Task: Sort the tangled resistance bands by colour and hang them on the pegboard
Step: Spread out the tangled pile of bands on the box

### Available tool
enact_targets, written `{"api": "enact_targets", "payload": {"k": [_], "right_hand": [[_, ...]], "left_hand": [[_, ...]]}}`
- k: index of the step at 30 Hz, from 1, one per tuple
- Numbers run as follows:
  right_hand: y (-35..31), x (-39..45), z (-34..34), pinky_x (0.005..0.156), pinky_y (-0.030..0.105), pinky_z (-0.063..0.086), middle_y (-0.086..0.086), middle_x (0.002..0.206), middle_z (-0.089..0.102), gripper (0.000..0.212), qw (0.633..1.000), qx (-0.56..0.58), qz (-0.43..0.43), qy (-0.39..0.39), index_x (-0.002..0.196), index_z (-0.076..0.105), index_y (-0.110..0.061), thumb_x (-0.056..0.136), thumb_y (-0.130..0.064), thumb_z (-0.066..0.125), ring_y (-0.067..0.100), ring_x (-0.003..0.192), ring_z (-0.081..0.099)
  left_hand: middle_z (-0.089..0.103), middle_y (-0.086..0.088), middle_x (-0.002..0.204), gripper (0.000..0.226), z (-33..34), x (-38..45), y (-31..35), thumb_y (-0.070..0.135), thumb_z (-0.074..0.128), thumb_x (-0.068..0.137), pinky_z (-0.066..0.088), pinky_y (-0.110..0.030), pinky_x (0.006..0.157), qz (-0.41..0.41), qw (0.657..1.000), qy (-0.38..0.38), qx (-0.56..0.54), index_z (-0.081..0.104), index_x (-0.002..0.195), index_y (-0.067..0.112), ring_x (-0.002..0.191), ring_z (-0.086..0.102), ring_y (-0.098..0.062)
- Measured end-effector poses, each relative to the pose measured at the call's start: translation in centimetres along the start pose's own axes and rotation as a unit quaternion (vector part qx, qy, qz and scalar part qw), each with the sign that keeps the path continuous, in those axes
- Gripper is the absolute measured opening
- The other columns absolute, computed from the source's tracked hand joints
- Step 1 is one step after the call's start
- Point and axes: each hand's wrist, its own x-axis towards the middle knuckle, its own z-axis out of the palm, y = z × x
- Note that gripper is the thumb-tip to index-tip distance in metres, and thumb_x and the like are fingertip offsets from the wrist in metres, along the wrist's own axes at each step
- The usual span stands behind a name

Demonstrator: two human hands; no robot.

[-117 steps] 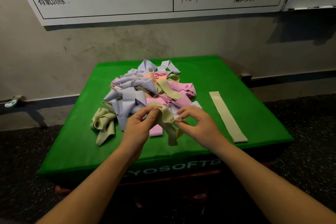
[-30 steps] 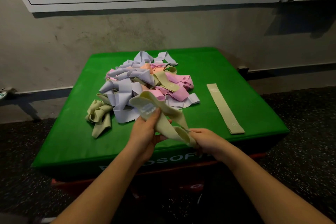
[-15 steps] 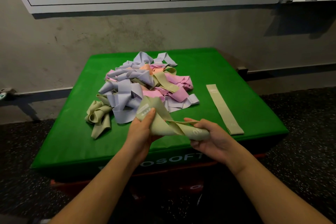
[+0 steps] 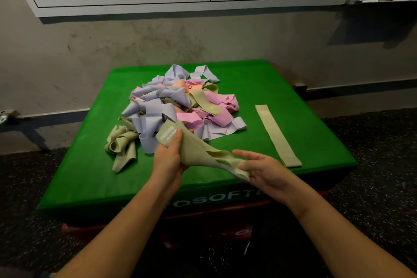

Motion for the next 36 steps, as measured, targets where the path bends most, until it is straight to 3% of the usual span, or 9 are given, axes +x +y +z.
{"api": "enact_targets", "payload": {"k": [5,9,12,14,16,22,27,33,36], "right_hand": [[1.2,1.3,-1.2,0.06,0.035,0.057,0.003,0.078,0.057,0.054,0.903,-0.347,-0.111,0.23,0.135,0.053,-0.019,0.086,-0.005,0.068,0.016,0.066,0.056],[1.5,1.0,-1.0,0.048,0.03,0.053,0.002,0.07,0.057,0.027,0.85,-0.45,-0.169,0.216,0.112,0.066,-0.024,0.092,-0.009,0.061,0.019,0.058,0.057],[1.4,1.1,-0.5,0.063,0.028,0.055,0.008,0.094,0.065,0.02,0.895,-0.388,-0.123,0.182,0.099,0.064,-0.02,0.095,-0.005,0.051,0.019,0.076,0.061],[1.1,1.1,0.0,0.077,0.042,0.059,0.011,0.099,0.067,0.02,0.96,-0.211,-0.088,0.16,0.099,0.059,-0.015,0.096,-0.001,0.045,0.024,0.088,0.063],[0.7,0.8,0.5,0.069,0.039,0.055,0.013,0.095,0.065,0.022,0.994,-0.032,-0.061,0.087,0.102,0.053,-0.013,0.095,0.004,0.041,0.024,0.085,0.06],[-0.2,-0.5,-0.2,0.082,0.042,0.059,0.013,0.114,0.07,0.057,0.989,0.119,-0.053,-0.074,0.121,0.059,-0.014,0.069,-0.017,0.084,0.028,0.1,0.068],[-0.9,-0.6,-1.0,0.092,0.043,0.057,0.019,0.119,0.068,0.047,0.982,0.162,-0.039,-0.084,0.107,0.075,-0.005,0.062,-0.019,0.083,0.033,0.109,0.065],[0.4,1.1,-1.4,0.069,0.03,0.058,0.014,0.117,0.069,0.033,0.996,-0.063,-0.031,0.049,0.108,0.071,-0.008,0.087,0.011,0.054,0.025,0.097,0.066],[0.9,1.8,-1.7,0.052,0.023,0.046,0.01,0.097,0.062,0.039,0.948,-0.268,-0.065,0.159,0.12,0.06,-0.016,0.089,0.007,0.054,0.016,0.072,0.056]], "left_hand": [[0.07,-0.001,0.104,0.019,-0.1,-0.5,-0.7,0.031,0.059,0.097,0.056,-0.033,0.055,0.077,0.993,0.031,0.087,0.062,0.114,0.022,0.089,0.068,-0.017],[0.07,-0.004,0.102,0.023,0.1,-0.8,-0.8,0.028,0.057,0.099,0.056,-0.032,0.053,0.088,0.989,0.002,0.115,0.06,0.117,0.015,0.084,0.071,-0.016],[0.07,-0.005,0.105,0.022,0.1,-0.6,-0.7,0.028,0.057,0.099,0.056,-0.031,0.055,0.081,0.989,-0.004,0.123,0.06,0.118,0.017,0.09,0.07,-0.02],[0.07,-0.005,0.108,0.025,0.1,-0.3,-0.8,0.029,0.057,0.099,0.056,-0.031,0.055,0.073,0.99,-0.007,0.12,0.059,0.12,0.017,0.092,0.069,-0.021],[0.071,-0.004,0.108,0.022,0.1,-0.1,-0.8,0.028,0.058,0.098,0.055,-0.031,0.054,0.067,0.992,0.0,0.102,0.06,0.119,0.019,0.091,0.069,-0.019],[0.069,0.001,0.108,0.018,-0.6,1.0,-0.9,0.029,0.057,0.099,0.057,-0.035,0.058,0.029,0.998,0.028,0.049,0.06,0.117,0.023,0.092,0.067,-0.016],[0.07,0.0,0.107,0.017,-0.7,1.4,-0.8,0.028,0.057,0.099,0.058,-0.038,0.061,0.02,0.999,0.029,0.03,0.061,0.115,0.022,0.091,0.067,-0.017],[0.073,0.004,0.094,0.006,-0.2,1.0,-0.4,0.025,0.058,0.099,0.057,-0.036,0.055,0.057,0.996,-0.001,0.068,0.063,0.103,0.026,0.08,0.071,-0.013],[0.073,0.003,0.094,0.006,0.3,0.6,-0.8,0.024,0.059,0.098,0.057,-0.034,0.056,0.086,0.991,-0.02,0.102,0.064,0.102,0.025,0.081,0.07,-0.013]]}}
